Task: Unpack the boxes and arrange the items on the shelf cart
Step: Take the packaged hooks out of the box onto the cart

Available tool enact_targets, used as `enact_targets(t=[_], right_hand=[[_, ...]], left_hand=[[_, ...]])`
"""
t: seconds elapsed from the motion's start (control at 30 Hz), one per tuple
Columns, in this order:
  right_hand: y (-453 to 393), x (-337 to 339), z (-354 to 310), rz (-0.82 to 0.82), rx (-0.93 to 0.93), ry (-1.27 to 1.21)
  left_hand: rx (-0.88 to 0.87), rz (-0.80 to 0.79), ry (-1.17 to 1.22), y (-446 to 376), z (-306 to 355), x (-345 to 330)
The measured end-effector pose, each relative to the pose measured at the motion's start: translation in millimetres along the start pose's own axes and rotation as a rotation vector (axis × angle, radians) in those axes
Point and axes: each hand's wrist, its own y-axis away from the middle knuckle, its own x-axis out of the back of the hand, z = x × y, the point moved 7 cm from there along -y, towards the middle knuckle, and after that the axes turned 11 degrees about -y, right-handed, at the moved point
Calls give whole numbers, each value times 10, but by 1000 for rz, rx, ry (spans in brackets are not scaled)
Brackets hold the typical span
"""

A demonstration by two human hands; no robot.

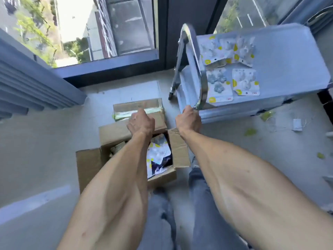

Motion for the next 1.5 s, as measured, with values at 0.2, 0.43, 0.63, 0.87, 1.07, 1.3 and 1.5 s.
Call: enact_targets(t=[0.2,0.43,0.63,0.87,1.07,1.3,1.5], right_hand=[[557,-1855,857,-312,-49,234],[521,-3446,1919,-518,-45,417],[214,-4414,2484,-546,72,513],[-7,-5071,2569,-501,349,611],[5,-4961,2464,-365,286,545],[65,-4477,2632,-210,-105,229],[180,-4308,2844,-183,-323,35]], left_hand=[[232,-222,-60,84,-1551,-1690],[341,-457,-95,21,-2248,-3568],[320,-524,-138,-319,-2465,-4753],[259,-370,-154,-543,-2442,-5266],[298,-322,-61,-441,-2463,-5204],[369,-270,99,-599,-2390,-4756],[332,-216,71,-764,-2223,-4499]])
